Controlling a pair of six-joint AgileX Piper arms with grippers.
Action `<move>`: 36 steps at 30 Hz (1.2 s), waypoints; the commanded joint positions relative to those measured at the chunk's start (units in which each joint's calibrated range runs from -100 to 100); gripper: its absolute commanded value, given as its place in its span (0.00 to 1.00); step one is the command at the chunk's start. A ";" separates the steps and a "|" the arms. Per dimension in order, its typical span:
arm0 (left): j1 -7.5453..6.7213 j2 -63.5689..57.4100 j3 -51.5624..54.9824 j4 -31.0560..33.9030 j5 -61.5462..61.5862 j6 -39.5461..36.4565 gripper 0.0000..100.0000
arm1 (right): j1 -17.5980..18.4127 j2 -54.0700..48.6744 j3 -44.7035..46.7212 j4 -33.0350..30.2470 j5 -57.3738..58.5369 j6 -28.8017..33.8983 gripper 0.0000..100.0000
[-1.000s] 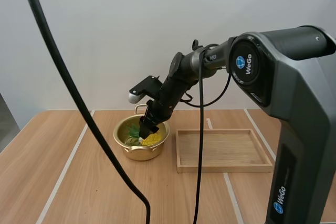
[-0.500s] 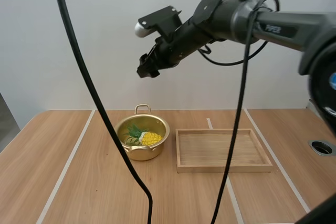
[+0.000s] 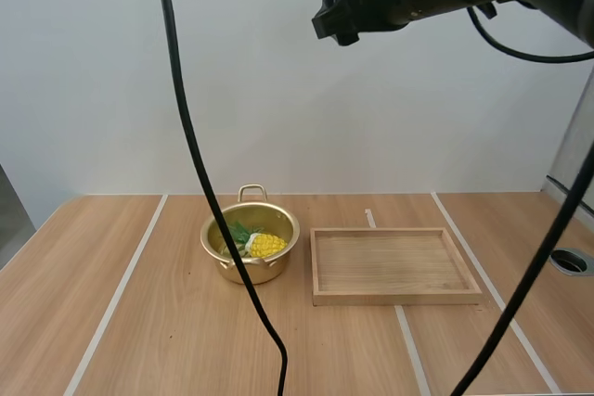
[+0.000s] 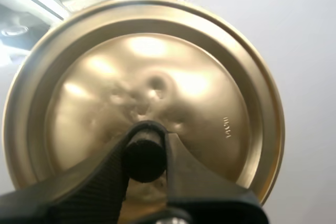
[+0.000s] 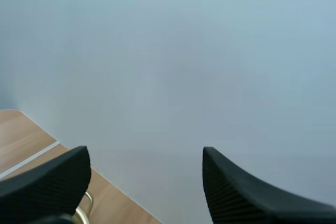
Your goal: Open the pot, put the pineapple inside, and close it
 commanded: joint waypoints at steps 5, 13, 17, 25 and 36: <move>-0.22 -2.31 19.49 0.36 -11.81 0.22 0.00 | -2.59 -6.67 -0.36 -6.63 8.90 7.64 1.00; -0.22 -1.37 36.45 -0.02 -24.29 0.22 0.00 | -2.84 -10.82 -0.36 -12.80 17.18 13.61 1.00; -0.22 1.67 41.50 -0.02 -24.29 0.22 0.00 | -2.83 -12.31 -0.36 -15.45 19.58 15.79 1.00; -0.22 11.00 43.19 -0.02 -15.13 0.22 0.00 | -4.25 -15.92 -0.36 -16.71 23.27 17.36 1.00; -0.22 21.23 43.19 -8.86 8.70 8.70 0.00 | -4.31 -18.53 -0.36 -21.80 27.18 17.48 1.00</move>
